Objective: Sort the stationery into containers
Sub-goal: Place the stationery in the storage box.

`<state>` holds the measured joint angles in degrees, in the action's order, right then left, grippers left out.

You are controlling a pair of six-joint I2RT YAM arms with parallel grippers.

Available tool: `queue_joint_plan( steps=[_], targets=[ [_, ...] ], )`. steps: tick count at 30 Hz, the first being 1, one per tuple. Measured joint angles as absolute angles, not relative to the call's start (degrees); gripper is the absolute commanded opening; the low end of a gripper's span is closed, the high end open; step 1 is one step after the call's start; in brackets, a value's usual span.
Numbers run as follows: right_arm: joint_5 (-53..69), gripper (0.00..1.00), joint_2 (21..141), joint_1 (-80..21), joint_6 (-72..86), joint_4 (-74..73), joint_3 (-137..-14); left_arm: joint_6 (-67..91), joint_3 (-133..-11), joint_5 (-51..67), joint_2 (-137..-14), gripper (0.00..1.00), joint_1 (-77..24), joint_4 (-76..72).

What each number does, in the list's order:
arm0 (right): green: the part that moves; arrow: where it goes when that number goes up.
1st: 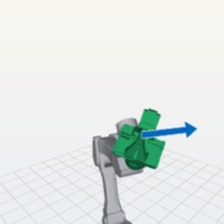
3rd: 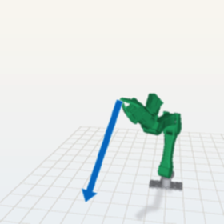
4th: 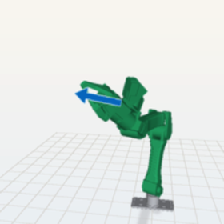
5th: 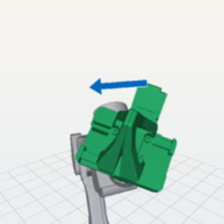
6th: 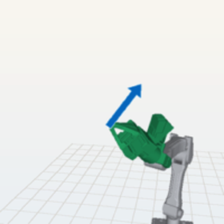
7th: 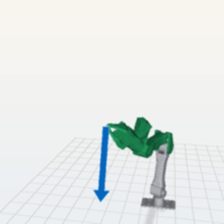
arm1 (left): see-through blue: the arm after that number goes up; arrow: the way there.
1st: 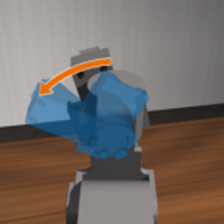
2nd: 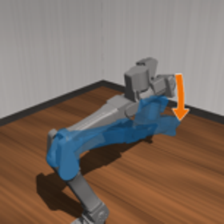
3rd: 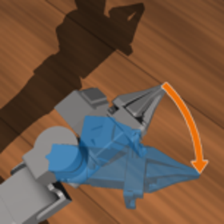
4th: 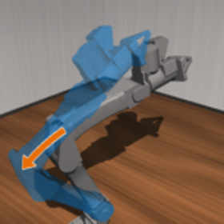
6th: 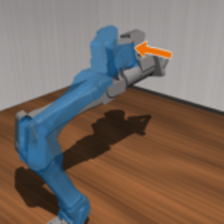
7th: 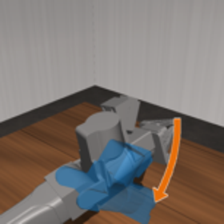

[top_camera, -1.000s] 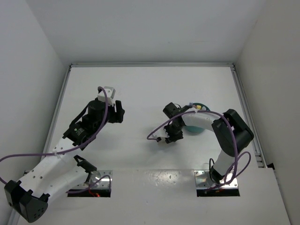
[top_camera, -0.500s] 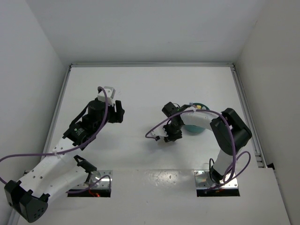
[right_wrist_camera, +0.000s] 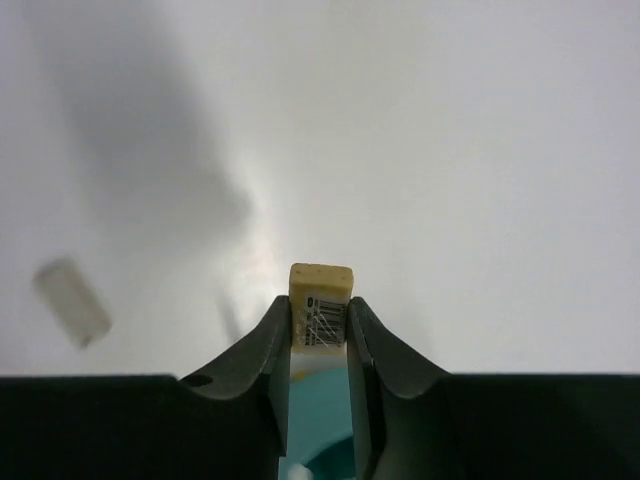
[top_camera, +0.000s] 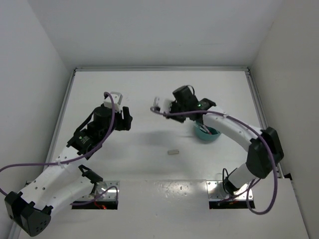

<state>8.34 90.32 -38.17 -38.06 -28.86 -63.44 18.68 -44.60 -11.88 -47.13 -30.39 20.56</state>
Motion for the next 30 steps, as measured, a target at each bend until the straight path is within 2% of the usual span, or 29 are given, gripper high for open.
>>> queue_joint_plan(
  steps=[5, 8, 14, 20, 30],
  targets=[
    [-9.5, 0.00, 82.5, -35.9, -17.5, -25.3, -74.8, 18.7, -44.6, -11.9, -47.1, 0.68, -30.4, 20.6],
    [-19.7, 0.00, 77.3, -31.0, -8.0, -26.6, -75.4, 18.7, -44.6, -11.8, -47.1, 0.68, -30.4, 20.6],
    [-28.5, 0.00, 72.3, -18.2, 4.6, -30.8, -70.0, 18.7, -44.6, -11.5, -46.7, 0.68, -30.4, 20.6],
    [-27.9, 0.00, 70.9, -8.2, 11.8, -36.4, -64.1, 18.7, -44.2, -10.6, -46.6, 0.68, -30.4, 20.5],
    [-12.1, 0.00, 73.3, 2.1, 17.3, -39.2, -59.6, 18.7, -44.1, -9.2, -46.6, 0.68, -30.4, 20.5]
  ],
)
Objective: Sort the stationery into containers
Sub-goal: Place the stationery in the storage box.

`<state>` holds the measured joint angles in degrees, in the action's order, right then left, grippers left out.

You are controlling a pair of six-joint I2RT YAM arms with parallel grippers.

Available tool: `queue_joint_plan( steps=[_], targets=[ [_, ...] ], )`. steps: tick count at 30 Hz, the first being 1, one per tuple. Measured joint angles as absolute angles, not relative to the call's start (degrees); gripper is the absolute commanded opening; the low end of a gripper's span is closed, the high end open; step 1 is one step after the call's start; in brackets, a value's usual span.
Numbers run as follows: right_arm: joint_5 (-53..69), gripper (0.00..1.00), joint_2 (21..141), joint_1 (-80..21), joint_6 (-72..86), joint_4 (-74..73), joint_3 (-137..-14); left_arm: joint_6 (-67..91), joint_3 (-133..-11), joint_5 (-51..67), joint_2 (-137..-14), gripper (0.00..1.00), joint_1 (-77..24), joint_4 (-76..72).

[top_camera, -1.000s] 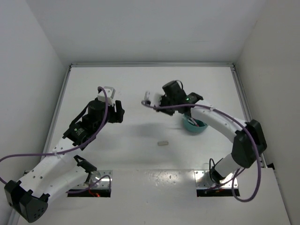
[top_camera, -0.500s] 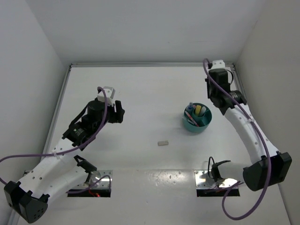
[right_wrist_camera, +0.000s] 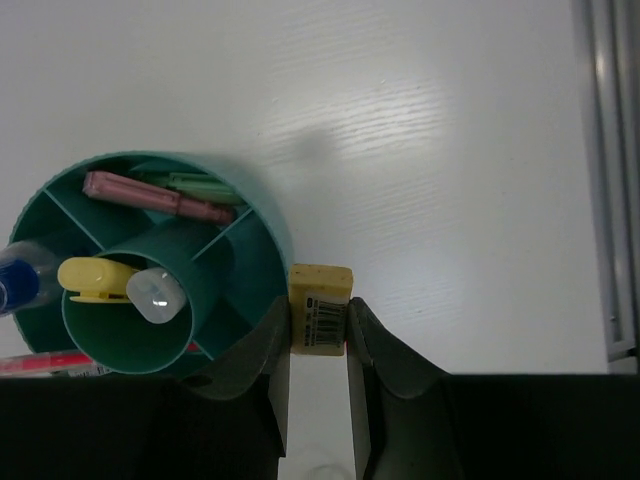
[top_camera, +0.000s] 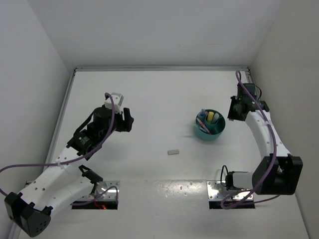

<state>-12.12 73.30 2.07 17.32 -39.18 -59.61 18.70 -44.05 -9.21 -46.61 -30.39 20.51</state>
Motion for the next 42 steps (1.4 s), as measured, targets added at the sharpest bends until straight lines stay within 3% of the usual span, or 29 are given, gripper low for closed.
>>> queue_joint_plan(
  steps=[15, 26, 42],
  targets=[
    [8.3, 0.00, 78.5, 9.2, 19.1, -35.6, -56.1, 18.7, -44.0, -9.0, -46.6, 0.68, -30.4, 20.5],
    [16.1, 0.01, 80.7, 10.9, 19.2, -34.7, -55.9, 18.7, -44.0, -8.9, -46.6, 0.68, -30.4, 20.5],
    [18.3, 0.39, 81.4, 11.5, 17.0, -35.7, -55.8, 18.7, -44.0, -8.6, -46.6, 0.68, -30.4, 20.5]
  ],
)
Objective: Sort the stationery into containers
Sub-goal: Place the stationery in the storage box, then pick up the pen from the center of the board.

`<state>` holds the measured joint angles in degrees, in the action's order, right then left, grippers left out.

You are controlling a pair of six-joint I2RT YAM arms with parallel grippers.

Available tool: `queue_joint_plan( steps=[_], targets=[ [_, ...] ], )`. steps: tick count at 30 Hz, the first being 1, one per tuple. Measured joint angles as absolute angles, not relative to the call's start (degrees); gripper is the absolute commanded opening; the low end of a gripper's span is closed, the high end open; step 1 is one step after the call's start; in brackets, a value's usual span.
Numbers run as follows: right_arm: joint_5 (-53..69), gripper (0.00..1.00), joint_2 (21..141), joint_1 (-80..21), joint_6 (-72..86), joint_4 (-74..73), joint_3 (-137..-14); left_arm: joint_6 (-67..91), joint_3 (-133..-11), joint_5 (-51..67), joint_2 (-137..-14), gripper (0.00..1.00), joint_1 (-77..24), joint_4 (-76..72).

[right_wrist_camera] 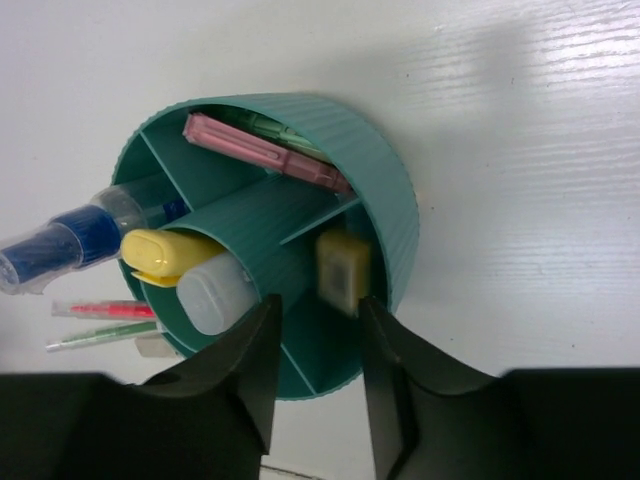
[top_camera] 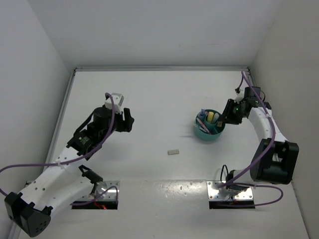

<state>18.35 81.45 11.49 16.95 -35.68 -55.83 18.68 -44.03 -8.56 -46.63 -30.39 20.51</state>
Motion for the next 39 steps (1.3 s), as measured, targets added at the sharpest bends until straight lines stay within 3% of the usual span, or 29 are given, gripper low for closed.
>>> queue_joint_plan(
  steps=[7, 12, 15, 20, 22, 24, 32, 39],
  targets=[
    [18.7, 0.46, 81.3, 11.5, 16.0, -36.4, -55.8, 18.7, -44.0, -8.6, -46.6, 0.68, -30.4, 20.5],
    [20.2, 0.00, 77.9, 11.5, 13.5, -37.6, -55.8, 18.7, -44.0, -8.5, -46.7, 0.68, -30.4, 20.5],
    [27.9, 0.00, 71.7, 11.6, 5.5, -38.9, -56.0, 18.7, -44.0, -8.5, -46.8, 0.68, -30.4, 20.5],
    [47.7, 0.35, 64.3, 6.6, -21.3, -51.8, -59.9, 18.7, -44.0, -8.6, -47.3, 0.68, -30.4, 20.5],
    [52.1, 0.54, 64.7, 2.0, -29.4, -55.2, -61.2, 18.7, -44.0, -9.0, -47.4, 0.68, -30.4, 20.5],
    [53.7, 0.61, 65.6, -4.0, -33.4, -55.6, -60.8, 18.7, -44.0, -10.2, -47.5, 0.70, -30.4, 20.5],
    [42.3, 0.65, 73.8, -29.5, -31.9, -42.9, -55.7, 21.5, -44.0, -21.0, -47.5, 0.75, -28.9, 20.7],
    [28.8, 0.65, 84.6, -41.5, -30.1, -33.0, -54.4, 23.2, -44.0, -26.9, -46.6, 0.75, -27.6, 21.4]
  ],
)
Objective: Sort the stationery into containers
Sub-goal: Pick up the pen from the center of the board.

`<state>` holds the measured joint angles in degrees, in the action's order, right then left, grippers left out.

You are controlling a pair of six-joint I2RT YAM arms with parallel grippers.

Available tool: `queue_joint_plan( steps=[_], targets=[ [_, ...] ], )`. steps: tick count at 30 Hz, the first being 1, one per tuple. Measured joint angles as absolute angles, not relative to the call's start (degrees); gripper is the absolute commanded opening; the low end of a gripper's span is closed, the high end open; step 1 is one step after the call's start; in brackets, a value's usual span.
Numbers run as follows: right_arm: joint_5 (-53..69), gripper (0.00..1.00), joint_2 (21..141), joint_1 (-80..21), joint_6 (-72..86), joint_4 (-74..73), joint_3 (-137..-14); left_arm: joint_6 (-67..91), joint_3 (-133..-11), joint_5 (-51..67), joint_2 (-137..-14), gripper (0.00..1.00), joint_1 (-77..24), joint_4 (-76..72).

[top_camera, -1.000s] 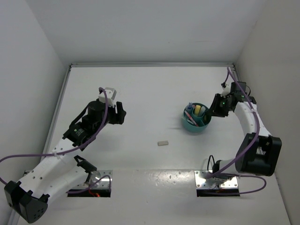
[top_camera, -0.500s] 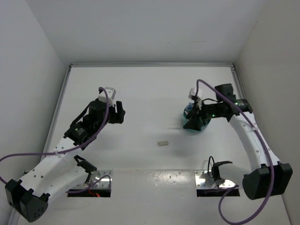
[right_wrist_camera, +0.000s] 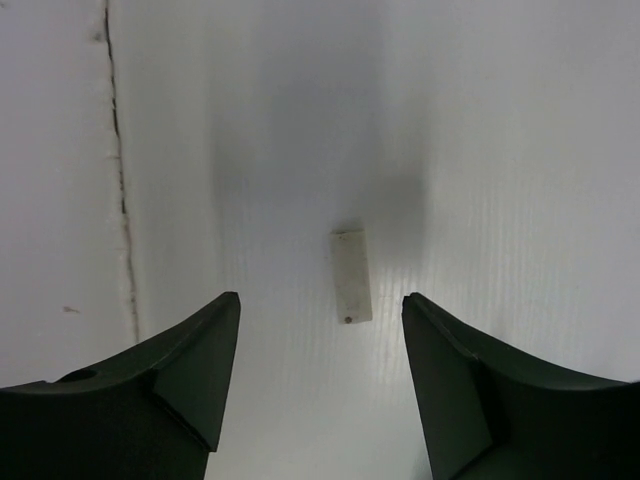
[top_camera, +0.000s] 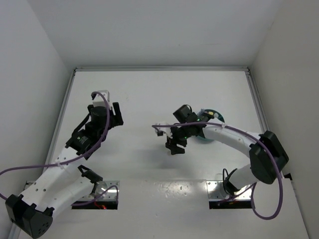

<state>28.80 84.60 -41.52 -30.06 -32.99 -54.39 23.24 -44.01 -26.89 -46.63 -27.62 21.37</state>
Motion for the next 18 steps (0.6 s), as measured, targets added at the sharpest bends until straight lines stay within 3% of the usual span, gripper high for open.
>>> queue_joint_plan(
  steps=[18],
  targets=[
    [20.7, 0.61, 94.8, -43.4, -41.8, -28.0, -50.8, 23.6, -44.0, -27.2, -44.6, 0.75, -27.6, 21.4]
  ],
)
